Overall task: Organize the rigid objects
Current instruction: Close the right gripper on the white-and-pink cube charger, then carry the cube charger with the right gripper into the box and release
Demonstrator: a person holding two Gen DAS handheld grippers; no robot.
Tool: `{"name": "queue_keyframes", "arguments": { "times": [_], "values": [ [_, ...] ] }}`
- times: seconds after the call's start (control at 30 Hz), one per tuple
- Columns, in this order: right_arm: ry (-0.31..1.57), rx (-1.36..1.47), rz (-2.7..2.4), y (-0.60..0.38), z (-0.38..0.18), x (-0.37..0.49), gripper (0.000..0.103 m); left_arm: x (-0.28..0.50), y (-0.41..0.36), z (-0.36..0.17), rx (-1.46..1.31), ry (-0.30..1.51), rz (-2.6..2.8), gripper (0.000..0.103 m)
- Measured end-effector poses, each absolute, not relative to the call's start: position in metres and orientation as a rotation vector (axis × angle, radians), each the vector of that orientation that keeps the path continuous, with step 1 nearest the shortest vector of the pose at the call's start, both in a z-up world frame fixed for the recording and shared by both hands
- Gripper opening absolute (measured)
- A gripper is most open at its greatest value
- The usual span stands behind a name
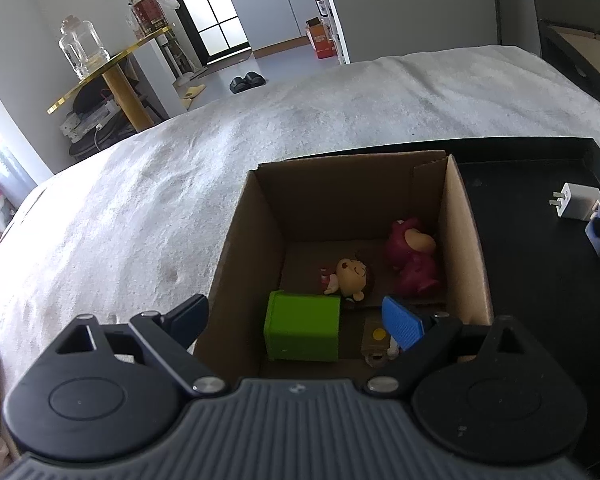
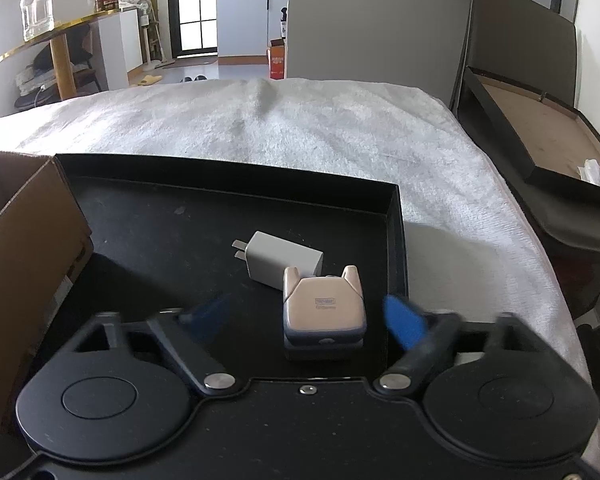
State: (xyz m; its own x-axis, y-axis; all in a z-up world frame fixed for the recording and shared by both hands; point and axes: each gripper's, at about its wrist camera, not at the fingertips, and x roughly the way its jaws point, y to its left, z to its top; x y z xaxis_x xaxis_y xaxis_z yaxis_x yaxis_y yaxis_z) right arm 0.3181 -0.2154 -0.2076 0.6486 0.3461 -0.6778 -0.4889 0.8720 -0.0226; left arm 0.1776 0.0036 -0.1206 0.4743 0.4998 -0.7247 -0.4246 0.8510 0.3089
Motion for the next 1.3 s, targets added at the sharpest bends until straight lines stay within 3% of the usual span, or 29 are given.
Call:
{"name": "queue_keyframes", "arguments": {
  "times": [0.03, 1.0, 1.2, 1.3],
  "values": [
    [0.728, -0.218, 0.472, -0.216, -0.209, 0.319, 0.043, 0.177, 0.004, -0.12, 0.089, 0.917, 0.568, 0.093],
    [0.663, -0.267, 0.521, -0.197, -0.17, 0.286, 0.043, 0.153, 0.026, -0.11, 0.005, 0.842, 0.598, 0.092],
    [0.605, -0.298, 0.559, -0.181, -0.156, 0.272, 0.043, 0.146, 0.034, -0.11, -0.014, 0.828, 0.604, 0.087],
    [0.57, -0.317, 0.579, -0.171, -0.15, 0.267, 0.043, 0.143, 0.038, -0.111, -0.025, 0.825, 0.611, 0.076]
  ]
}}
